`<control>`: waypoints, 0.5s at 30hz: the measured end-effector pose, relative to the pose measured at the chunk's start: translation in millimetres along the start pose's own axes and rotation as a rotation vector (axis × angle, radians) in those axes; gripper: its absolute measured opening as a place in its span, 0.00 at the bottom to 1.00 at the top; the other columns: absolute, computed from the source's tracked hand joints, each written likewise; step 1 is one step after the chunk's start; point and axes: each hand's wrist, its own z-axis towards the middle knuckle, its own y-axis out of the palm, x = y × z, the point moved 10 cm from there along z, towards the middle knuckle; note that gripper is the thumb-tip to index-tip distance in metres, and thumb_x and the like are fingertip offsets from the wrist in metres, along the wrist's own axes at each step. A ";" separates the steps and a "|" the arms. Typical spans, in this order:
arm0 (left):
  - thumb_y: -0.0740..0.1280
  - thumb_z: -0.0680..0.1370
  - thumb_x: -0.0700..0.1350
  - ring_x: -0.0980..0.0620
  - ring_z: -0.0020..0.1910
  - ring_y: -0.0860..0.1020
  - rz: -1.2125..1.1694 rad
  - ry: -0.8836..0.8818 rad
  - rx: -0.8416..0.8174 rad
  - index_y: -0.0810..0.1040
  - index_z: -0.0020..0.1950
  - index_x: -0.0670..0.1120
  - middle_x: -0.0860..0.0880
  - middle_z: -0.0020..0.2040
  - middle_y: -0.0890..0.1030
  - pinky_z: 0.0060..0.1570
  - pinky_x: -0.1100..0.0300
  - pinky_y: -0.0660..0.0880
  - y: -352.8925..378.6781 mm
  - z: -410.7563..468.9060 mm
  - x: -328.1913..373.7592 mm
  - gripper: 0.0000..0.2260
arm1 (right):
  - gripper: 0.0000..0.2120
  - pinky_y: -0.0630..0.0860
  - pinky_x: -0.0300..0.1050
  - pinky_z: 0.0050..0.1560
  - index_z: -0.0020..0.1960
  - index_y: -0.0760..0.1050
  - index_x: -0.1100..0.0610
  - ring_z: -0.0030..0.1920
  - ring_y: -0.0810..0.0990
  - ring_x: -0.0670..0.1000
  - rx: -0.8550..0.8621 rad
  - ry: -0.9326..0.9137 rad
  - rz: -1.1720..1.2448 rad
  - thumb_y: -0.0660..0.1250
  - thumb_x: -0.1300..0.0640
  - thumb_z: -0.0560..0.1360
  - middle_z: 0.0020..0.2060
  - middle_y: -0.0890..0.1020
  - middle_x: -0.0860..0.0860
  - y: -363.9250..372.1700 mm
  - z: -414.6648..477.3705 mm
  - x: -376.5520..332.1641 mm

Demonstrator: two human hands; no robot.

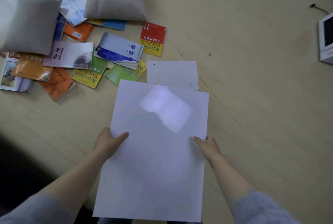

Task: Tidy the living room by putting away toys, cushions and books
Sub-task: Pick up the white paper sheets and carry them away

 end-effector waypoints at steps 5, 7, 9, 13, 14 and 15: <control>0.73 0.72 0.53 0.39 0.57 0.77 -0.004 -0.008 -0.004 0.75 0.61 0.37 0.38 0.58 0.79 0.49 0.53 0.71 5.6 11.8 -2.8 0.25 | 0.22 0.71 0.45 0.52 0.62 0.70 0.60 0.55 0.76 0.54 -0.008 0.000 0.026 0.69 0.49 0.74 0.56 0.77 0.52 4.6 8.9 4.6; 0.72 0.72 0.53 0.39 0.56 0.77 0.010 -0.020 -0.002 0.75 0.60 0.37 0.38 0.57 0.79 0.48 0.53 0.70 6.5 14.2 -5.2 0.25 | 0.20 0.71 0.45 0.49 0.58 0.73 0.60 0.53 0.77 0.54 0.003 0.001 0.029 0.70 0.49 0.73 0.54 0.79 0.52 4.2 11.8 9.4; 0.72 0.72 0.53 0.39 0.56 0.77 0.020 -0.031 0.000 0.75 0.59 0.36 0.38 0.57 0.79 0.48 0.53 0.70 6.8 17.3 -8.4 0.24 | 0.17 0.72 0.45 0.44 0.54 0.76 0.60 0.50 0.79 0.54 0.012 0.011 0.035 0.69 0.48 0.73 0.51 0.80 0.52 2.4 14.4 14.7; 0.72 0.73 0.53 0.40 0.55 0.78 0.034 -0.027 -0.002 0.77 0.58 0.37 0.39 0.55 0.80 0.50 0.52 0.72 8.2 19.4 -8.2 0.23 | 0.13 0.70 0.43 0.37 0.46 0.75 0.59 0.41 0.77 0.50 0.002 0.019 0.051 0.69 0.48 0.73 0.43 0.79 0.50 -1.0 19.9 20.4; 0.72 0.73 0.53 0.39 0.55 0.77 0.031 -0.032 0.001 0.76 0.58 0.36 0.38 0.56 0.80 0.50 0.52 0.72 8.1 19.9 -8.6 0.23 | 0.13 0.71 0.43 0.38 0.45 0.74 0.58 0.40 0.77 0.50 -0.004 0.025 0.049 0.69 0.48 0.73 0.43 0.79 0.50 -1.8 22.2 22.3; 0.72 0.73 0.53 0.39 0.56 0.77 0.029 -0.037 0.002 0.76 0.58 0.36 0.38 0.56 0.79 0.51 0.52 0.72 8.0 19.8 -9.2 0.23 | 0.14 0.72 0.43 0.40 0.44 0.75 0.58 0.41 0.78 0.50 -0.012 0.028 0.051 0.70 0.47 0.72 0.43 0.80 0.50 -2.1 23.0 22.6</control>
